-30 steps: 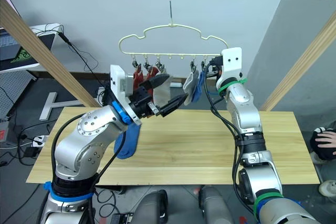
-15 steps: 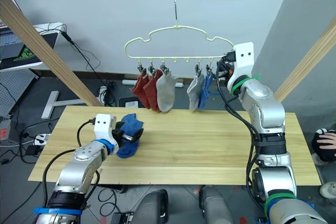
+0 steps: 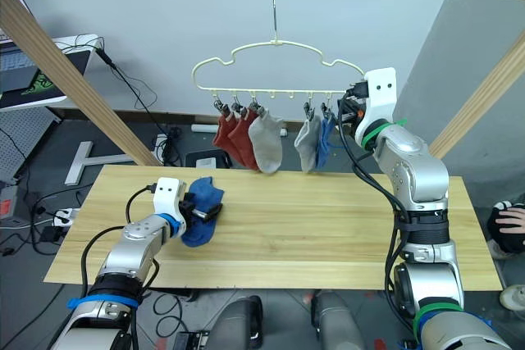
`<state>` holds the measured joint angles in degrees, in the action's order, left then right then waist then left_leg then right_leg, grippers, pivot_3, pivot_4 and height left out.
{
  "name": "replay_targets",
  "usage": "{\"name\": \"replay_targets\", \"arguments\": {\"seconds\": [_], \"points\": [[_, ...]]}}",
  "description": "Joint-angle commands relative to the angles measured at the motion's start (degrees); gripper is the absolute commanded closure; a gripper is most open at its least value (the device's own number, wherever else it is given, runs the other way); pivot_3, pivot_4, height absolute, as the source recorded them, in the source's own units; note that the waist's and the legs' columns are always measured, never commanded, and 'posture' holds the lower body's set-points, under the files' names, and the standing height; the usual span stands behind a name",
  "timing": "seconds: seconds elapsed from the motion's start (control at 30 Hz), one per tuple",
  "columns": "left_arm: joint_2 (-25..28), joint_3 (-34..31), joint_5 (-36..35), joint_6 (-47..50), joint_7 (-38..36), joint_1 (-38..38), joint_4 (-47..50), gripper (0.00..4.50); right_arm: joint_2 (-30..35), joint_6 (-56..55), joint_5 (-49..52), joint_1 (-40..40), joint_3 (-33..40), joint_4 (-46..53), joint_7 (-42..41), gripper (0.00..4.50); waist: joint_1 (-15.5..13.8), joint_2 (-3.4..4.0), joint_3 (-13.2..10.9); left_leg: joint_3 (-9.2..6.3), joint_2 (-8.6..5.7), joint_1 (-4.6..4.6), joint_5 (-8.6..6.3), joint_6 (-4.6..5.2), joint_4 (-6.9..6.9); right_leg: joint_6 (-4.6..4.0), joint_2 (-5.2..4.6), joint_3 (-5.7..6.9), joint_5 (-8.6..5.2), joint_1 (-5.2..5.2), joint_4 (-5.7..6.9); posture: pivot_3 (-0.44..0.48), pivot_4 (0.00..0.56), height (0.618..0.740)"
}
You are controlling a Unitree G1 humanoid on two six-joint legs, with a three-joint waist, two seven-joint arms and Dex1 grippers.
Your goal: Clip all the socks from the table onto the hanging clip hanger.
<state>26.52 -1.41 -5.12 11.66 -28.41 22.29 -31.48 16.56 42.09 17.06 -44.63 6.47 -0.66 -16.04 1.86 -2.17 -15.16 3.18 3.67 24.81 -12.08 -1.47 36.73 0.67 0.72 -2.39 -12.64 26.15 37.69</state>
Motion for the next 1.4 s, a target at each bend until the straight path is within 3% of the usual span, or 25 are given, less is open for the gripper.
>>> {"name": "replay_targets", "arguments": {"seconds": [0.03, 0.3, 0.47, 0.5, 0.63, 0.87, 1.03, 1.4], "points": [[-0.18, 1.18, 0.88, 0.03, -1.9, -1.3, -1.21, 0.4, 0.84, 0.54, 0.34, -0.51, 0.93, 1.37, 0.18, 4.5, -0.01, 0.0, 0.0, -0.01, 0.01, 0.0, 0.0, 0.0, 0.0, 0.0, -0.01, 0.0, 0.0, 0.0, 0.0, -0.058, 0.29, 0.74], [-2.33, -1.02, -2.11, 1.41, -3.49, -1.86, 2.1, 2.73, 0.96, 2.89, 1.62, -1.05, 2.2, 1.98, 0.23, 4.5, -0.01, 0.0, 0.0, -0.01, 0.0, 0.0, 0.0, 0.0, 0.01, 0.0, -0.04, 0.01, 0.0, -0.01, 0.01, -0.063, 0.287, 0.74], [-5.48, 0.45, -4.93, 5.03, -6.34, -4.59, 12.67, 4.35, -0.57, 7.37, 5.12, -2.69, 6.4, 1.24, 2.82, 4.5, -0.04, 0.0, 0.0, -0.02, 0.01, 0.02, 0.0, 0.0, 0.0, 0.01, -0.06, 0.01, -0.01, -0.01, 0.0, -0.063, 0.287, 0.74], [-6.52, 0.74, -5.64, 6.03, -6.29, -5.21, 15.52, 4.47, -0.68, 8.8, 6.02, -3.18, 7.21, 1.21, 3.14, 4.5, -0.05, 0.0, 0.0, -0.03, 0.0, 0.03, 0.0, 0.0, 0.0, 0.02, -0.08, 0.01, -0.01, -0.01, -0.01, -0.063, 0.287, 0.74], [-8.67, 2.44, -6.3, 7.79, -6.6, -7.04, 22.95, 4.47, -0.15, 12.86, 8.39, -4.32, 8.77, 1.32, 3.62, 4.5, 0.07, -0.01, -0.01, -0.04, 0.01, 0.06, 0.0, 0.0, 0.01, 0.02, -0.08, -0.01, -0.01, 0.0, -0.02, -0.067, 0.28, 0.74], [-15.8, 12.98, -5.81, 6.16, -6.05, -5.91, 40.83, 4.47, -0.55, 29.02, 15.92, -10.35, 17.84, -0.28, 8.22, 4.5, 0.0, 0.01, -0.02, -0.07, -0.05, 0.11, 0.0, 0.0, 0.0, 0.05, -0.09, -0.07, -0.01, -0.01, -0.05, -0.078, 0.273, 0.74], [-17.47, 17.09, -2.01, 2.92, -4.86, -2.49, 41.42, 4.47, -3.18, 36.0, 18.18, -13.3, 23.66, -0.43, 12.76, 4.5, 0.52, 0.02, -0.02, -0.08, -0.1, 0.1, 0.0, 0.01, 0.02, 0.07, 0.03, -0.1, 0.0, -0.02, -0.06, -0.078, 0.273, 0.74], [-21.49, 16.71, 1.05, -0.91, 0.46, 4.13, 34.84, 4.47, -4.94, 40.53, 19.58, -14.64, 26.91, 1.28, 16.13, 4.5, 1.2, 0.02, -0.02, -0.12, -0.12, 0.12, 0.0, 0.01, 0.0, 0.07, 0.11, -0.05, 0.0, -0.02, -0.09, -0.112, 0.268, 0.74]]}}
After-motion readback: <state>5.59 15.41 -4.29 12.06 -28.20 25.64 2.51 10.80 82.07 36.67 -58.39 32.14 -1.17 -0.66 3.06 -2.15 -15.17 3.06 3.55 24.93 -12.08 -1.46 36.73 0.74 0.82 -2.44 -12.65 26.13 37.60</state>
